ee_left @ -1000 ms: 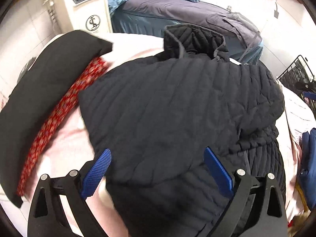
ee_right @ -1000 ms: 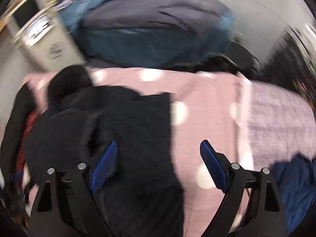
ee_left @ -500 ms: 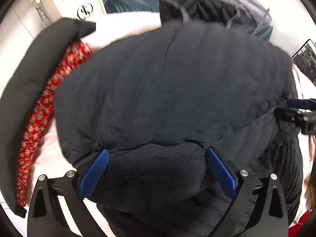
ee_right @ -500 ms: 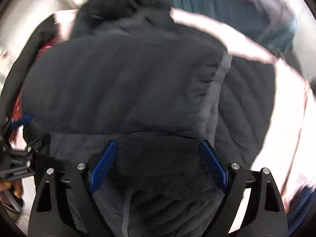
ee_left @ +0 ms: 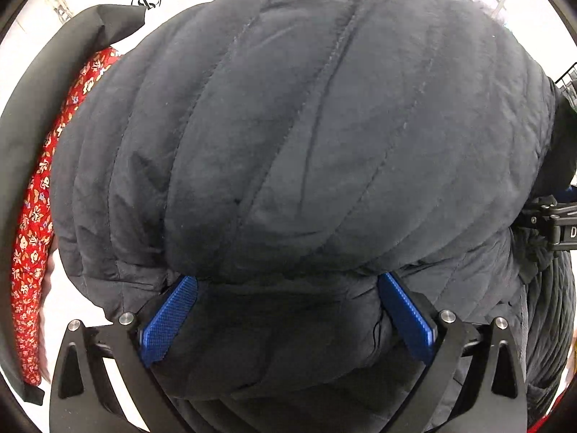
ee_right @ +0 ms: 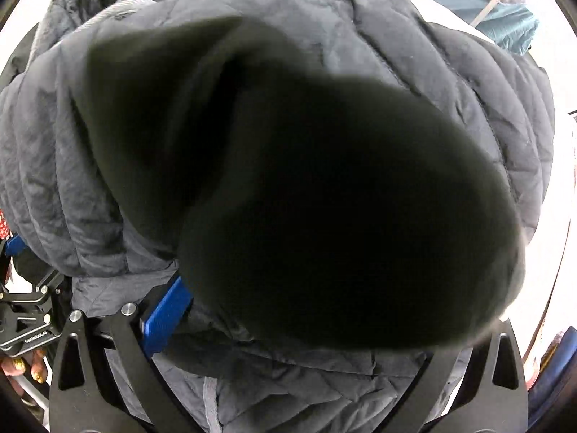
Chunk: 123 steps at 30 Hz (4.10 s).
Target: Fold large clothes
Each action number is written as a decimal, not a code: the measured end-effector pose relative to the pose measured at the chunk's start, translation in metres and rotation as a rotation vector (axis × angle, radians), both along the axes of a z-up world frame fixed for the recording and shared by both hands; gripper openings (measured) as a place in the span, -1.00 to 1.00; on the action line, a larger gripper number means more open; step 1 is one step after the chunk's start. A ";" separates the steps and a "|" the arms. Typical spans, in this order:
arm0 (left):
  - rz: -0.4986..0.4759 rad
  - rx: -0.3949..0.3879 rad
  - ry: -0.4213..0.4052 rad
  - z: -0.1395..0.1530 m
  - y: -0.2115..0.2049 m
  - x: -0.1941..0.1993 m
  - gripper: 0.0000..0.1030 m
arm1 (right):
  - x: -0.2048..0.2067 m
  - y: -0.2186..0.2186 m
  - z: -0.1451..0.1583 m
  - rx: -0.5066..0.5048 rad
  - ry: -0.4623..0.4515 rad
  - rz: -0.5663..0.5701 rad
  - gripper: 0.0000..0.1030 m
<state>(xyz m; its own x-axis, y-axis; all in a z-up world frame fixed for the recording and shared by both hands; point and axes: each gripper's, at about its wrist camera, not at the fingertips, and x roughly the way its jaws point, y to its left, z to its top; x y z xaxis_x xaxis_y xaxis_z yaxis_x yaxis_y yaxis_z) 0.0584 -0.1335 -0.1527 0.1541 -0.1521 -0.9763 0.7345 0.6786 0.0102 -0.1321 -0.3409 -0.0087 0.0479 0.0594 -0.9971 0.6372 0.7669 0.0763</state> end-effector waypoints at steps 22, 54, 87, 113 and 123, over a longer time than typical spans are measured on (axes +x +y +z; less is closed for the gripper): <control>0.010 -0.121 -0.074 0.065 0.076 -0.022 0.88 | -0.098 0.040 0.053 -0.128 -0.180 -0.016 0.91; 0.230 -0.354 0.340 0.036 0.282 -0.105 0.59 | -0.363 0.089 0.035 0.154 -0.229 -0.238 0.91; -0.313 -0.212 0.449 0.045 0.221 -0.193 -0.83 | -0.351 0.153 0.042 0.320 -0.244 -0.086 -0.77; -0.048 -0.496 0.119 0.173 0.067 0.037 -0.86 | -0.155 -0.045 0.168 0.264 -0.699 -0.358 -0.80; 0.050 -0.436 0.225 0.136 0.025 0.090 -0.84 | -0.136 -0.082 0.139 0.305 -0.605 -0.453 -0.80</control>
